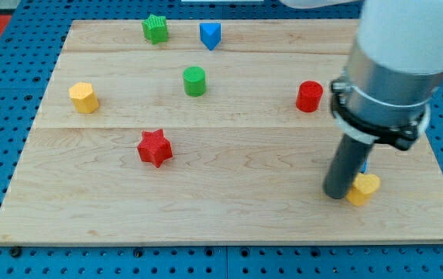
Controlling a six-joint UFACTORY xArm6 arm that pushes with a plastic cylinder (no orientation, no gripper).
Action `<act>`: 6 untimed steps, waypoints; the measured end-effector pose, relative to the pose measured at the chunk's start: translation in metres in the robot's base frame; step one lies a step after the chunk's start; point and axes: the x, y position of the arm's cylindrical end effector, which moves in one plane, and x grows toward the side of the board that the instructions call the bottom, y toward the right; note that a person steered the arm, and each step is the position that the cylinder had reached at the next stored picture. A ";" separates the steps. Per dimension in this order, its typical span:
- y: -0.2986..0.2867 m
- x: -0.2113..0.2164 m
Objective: Move the blue cube closely to the yellow heart
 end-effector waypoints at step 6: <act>0.003 -0.066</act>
